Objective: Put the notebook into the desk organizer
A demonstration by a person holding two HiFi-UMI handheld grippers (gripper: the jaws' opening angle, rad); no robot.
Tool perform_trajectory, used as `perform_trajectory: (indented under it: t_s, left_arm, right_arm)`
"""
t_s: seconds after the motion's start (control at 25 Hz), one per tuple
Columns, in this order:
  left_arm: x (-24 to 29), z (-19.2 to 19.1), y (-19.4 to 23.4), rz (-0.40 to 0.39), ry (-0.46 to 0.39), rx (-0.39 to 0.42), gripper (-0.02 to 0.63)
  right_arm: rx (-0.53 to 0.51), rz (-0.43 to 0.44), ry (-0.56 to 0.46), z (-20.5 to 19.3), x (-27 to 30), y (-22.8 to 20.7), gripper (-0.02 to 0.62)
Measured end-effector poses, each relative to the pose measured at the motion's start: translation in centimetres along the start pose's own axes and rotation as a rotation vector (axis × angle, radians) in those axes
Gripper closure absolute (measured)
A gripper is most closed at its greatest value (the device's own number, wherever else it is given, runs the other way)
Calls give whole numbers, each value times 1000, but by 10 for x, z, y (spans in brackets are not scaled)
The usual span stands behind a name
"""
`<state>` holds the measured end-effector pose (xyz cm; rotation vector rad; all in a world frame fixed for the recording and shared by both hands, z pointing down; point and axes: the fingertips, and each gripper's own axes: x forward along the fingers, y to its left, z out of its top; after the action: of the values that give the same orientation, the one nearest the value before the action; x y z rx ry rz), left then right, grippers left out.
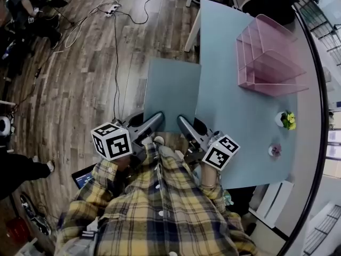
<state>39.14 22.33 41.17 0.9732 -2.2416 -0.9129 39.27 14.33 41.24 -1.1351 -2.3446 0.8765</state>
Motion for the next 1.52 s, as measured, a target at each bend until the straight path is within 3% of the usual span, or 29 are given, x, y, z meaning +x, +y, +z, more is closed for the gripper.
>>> perform_trajectory:
  t_s: [0.28,0.92,1.52]
  left_arm:
    - [14,25,21,-14,14,5,491]
    - [104,169,114,-103,101,26,489]
    - [145,227,163,-159,188,34,489]
  right_arm:
    - [11,-18,-11,13,27,-16,486]
    - [7,-127,-75,111,161,-98,486]
    - [37,-207,-144,143,220,-139,486]
